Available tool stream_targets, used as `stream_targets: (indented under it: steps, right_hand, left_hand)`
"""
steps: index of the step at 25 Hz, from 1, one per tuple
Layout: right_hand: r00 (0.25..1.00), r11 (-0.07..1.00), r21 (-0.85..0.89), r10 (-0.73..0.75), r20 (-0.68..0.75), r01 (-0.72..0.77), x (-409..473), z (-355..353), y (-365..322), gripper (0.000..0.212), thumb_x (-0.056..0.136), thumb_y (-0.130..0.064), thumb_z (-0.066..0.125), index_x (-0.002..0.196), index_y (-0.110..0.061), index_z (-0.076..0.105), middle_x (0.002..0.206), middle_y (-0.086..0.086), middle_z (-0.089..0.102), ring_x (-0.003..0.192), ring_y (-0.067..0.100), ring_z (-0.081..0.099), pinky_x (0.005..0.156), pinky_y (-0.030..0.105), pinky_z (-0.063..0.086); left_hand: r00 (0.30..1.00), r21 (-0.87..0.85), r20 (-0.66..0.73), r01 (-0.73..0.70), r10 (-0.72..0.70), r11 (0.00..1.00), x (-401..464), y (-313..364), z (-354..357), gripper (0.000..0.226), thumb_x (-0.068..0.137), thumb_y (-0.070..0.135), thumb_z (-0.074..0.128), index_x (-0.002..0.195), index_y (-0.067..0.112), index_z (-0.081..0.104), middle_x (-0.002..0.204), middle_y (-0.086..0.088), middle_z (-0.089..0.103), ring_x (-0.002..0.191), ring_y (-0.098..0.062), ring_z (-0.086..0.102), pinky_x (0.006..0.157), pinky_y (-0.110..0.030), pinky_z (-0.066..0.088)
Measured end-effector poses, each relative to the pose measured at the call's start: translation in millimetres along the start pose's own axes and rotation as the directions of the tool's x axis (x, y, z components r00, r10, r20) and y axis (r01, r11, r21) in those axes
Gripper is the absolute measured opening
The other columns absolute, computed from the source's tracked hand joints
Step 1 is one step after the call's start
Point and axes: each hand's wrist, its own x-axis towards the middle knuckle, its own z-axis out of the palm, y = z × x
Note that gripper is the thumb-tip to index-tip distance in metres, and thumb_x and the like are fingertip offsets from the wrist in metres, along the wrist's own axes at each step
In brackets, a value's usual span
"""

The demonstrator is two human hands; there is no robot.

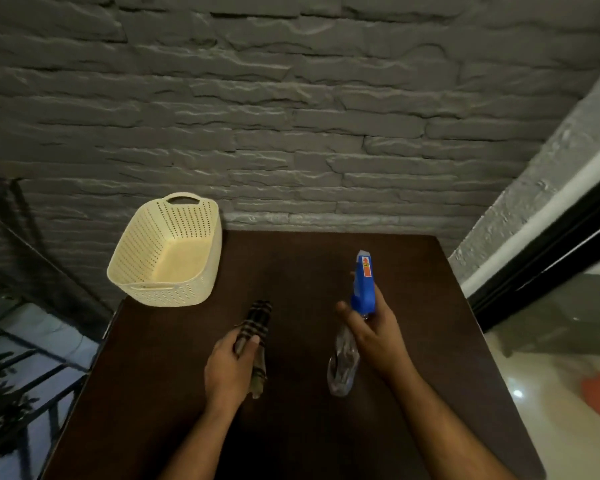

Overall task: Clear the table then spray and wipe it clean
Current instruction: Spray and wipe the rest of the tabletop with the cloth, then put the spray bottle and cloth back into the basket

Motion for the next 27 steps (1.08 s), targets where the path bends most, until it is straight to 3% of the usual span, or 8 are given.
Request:
stream_targets:
  steps: [4, 6, 10, 13, 16, 20, 24, 27]
  right_hand:
    - [0.994, 0.998, 0.037, 0.050, -0.097, -0.047, -3, -67, 22, 0.027, 0.087, -0.020, 0.063, 0.102, -0.039, 0.052, 0.096, -0.001, 0.064, 0.090, 0.016, 0.065, 0.075, 0.024, 0.055]
    - [0.993, 0.998, 0.038, 0.058, -0.099, -0.055, 0, -102, 32, 0.032, 0.087, -0.020, 0.063, 0.107, -0.041, 0.050, 0.103, -0.003, 0.064, 0.094, 0.013, 0.064, 0.084, 0.028, 0.054]
    - [0.993, 0.995, -0.052, 0.078, -0.093, -0.083, 21, -166, 50, 0.051, 0.087, -0.026, 0.062, 0.134, -0.028, 0.041, 0.107, -0.015, 0.058, 0.097, 0.005, 0.060, 0.086, 0.027, 0.049]
    - [0.987, 0.990, -0.077, 0.104, -0.124, -0.114, 44, -208, 61, 0.056, 0.085, -0.033, 0.062, 0.137, -0.025, 0.042, 0.106, -0.018, 0.057, 0.097, 0.002, 0.059, 0.092, 0.037, 0.049]
    - [0.984, 0.992, -0.060, 0.098, -0.146, -0.108, 61, -233, 68, 0.056, 0.084, -0.033, 0.062, 0.136, -0.025, 0.042, 0.104, -0.019, 0.057, 0.095, 0.002, 0.058, 0.092, 0.038, 0.048]
    - [0.993, 0.997, -0.047, 0.059, -0.102, -0.064, 75, -233, 70, 0.053, 0.079, -0.041, 0.063, 0.128, -0.033, 0.044, 0.105, -0.016, 0.058, 0.096, 0.004, 0.059, 0.088, 0.035, 0.048]
    - [1.000, 0.998, -0.053, 0.021, 0.006, -0.021, 87, -196, 61, 0.050, 0.084, -0.028, 0.064, 0.130, -0.025, 0.047, 0.107, -0.012, 0.058, 0.099, 0.008, 0.060, 0.086, 0.034, 0.050]
    - [0.995, 0.995, -0.097, 0.004, 0.097, 0.006, 97, -159, 49, 0.034, 0.081, -0.029, 0.069, 0.107, -0.039, 0.051, 0.105, -0.005, 0.058, 0.098, 0.014, 0.061, 0.085, 0.037, 0.053]
  left_hand:
    - [0.996, -0.042, 0.065, 0.056, -0.053, 0.998, -16, 31, 42, 0.033, 0.090, 0.046, 0.057, 0.116, 0.026, 0.063, 0.108, 0.006, 0.064, 0.103, -0.018, 0.059, 0.090, -0.037, 0.045]
    - [0.996, -0.056, 0.072, 0.054, -0.049, 0.997, -25, 51, 69, 0.031, 0.090, 0.045, 0.058, 0.114, 0.027, 0.063, 0.104, 0.008, 0.063, 0.100, -0.017, 0.060, 0.088, -0.037, 0.046]
    - [0.997, -0.058, 0.034, 0.066, -0.064, 0.996, -41, 82, 120, 0.036, 0.088, 0.044, 0.062, 0.117, 0.024, 0.064, 0.111, 0.003, 0.067, 0.103, -0.021, 0.061, 0.089, -0.037, 0.047]
    - [0.997, -0.053, 0.010, 0.074, -0.074, 0.996, -47, 103, 152, 0.038, 0.087, 0.043, 0.062, 0.118, 0.022, 0.064, 0.115, 0.001, 0.067, 0.105, -0.021, 0.061, 0.090, -0.037, 0.047]
    - [0.995, -0.052, -0.010, 0.097, -0.098, 0.994, -51, 119, 167, 0.039, 0.088, 0.043, 0.062, 0.120, 0.021, 0.063, 0.117, 0.003, 0.065, 0.107, -0.019, 0.060, 0.092, -0.036, 0.046]
    - [0.994, -0.047, -0.057, 0.095, -0.098, 0.994, -48, 118, 158, 0.043, 0.085, 0.049, 0.062, 0.121, 0.025, 0.062, 0.115, 0.005, 0.066, 0.104, -0.014, 0.061, 0.093, -0.039, 0.049]
    - [0.979, -0.064, -0.174, 0.101, -0.111, 0.993, -31, 106, 112, 0.043, 0.084, 0.047, 0.065, 0.122, 0.027, 0.062, 0.114, 0.006, 0.066, 0.102, -0.013, 0.062, 0.091, -0.037, 0.049]
    - [0.963, -0.083, -0.238, 0.108, -0.125, 0.991, -17, 92, 70, 0.043, 0.083, 0.047, 0.066, 0.121, 0.026, 0.063, 0.112, 0.006, 0.067, 0.101, -0.013, 0.062, 0.089, -0.038, 0.050]
